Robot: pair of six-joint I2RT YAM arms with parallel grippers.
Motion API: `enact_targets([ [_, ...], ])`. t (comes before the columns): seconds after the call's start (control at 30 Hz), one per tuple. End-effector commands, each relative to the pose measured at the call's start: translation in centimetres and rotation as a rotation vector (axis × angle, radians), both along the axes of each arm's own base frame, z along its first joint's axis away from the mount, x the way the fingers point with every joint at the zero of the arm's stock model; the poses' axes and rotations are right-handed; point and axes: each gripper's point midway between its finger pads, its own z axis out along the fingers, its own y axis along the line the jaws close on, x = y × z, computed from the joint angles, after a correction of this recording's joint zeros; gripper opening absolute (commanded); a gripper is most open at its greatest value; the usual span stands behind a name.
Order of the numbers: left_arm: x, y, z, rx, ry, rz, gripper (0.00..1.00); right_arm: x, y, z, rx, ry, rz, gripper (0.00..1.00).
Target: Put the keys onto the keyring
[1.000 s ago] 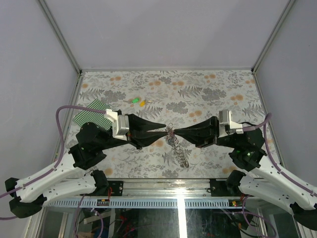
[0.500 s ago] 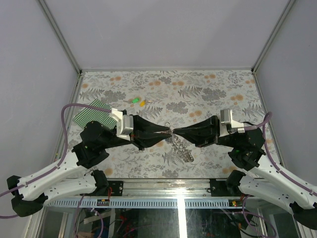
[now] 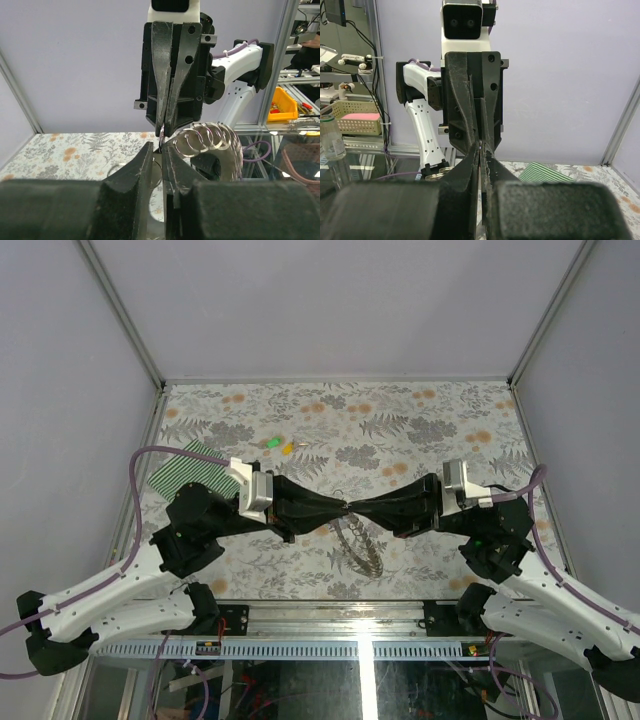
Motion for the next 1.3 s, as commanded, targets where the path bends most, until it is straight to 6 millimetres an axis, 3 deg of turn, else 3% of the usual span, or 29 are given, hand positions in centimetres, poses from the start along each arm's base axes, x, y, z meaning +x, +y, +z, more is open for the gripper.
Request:
enact_targets([
  [0.0,-0.4,0.3,2.0,-0.068,-0.047,-0.012,0.07,-0.9,-0.8,2.4,0.080,-0.062,0.012,0.00],
  [0.07,-0.4,0.3,1.9,-0.061,-0.048,-0.011,0.01,-0.9,-0.8,2.4,0.080,-0.062,0.013,0.00],
  [0.17,-0.3,0.4,1.9,-0.049,-0.056,-0.001,0.00,-1.0,-0.9,2.4,0.068,-0.071,0.006,0.03],
  [0.37,-0.4,0.7,0.5,0.100,-0.055,0.005,0.00,-0.4,-1.6,1.8,-0.021,-0.131,-0.085,0.29],
  [0.57,0.5,1.2,-1.4,0.291,0.041,0.054,0.00,1.4,-2.9,0.6,-0.136,-0.131,-0.227,0.38],
  [0.77,0.9,1.1,-3.1,0.417,0.185,0.074,0.00,3.4,-3.3,-1.8,-0.261,-0.102,-0.327,0.41],
  [0.93,1.7,0.9,-4.7,0.515,0.289,0.113,0.00,3.3,-2.8,-2.8,-0.307,-0.079,-0.299,0.42],
  [1.27,1.8,1.2,-5.8,0.575,0.197,0.102,0.00,2.1,-1.1,-5.4,-0.424,-0.028,-0.156,0.35],
])
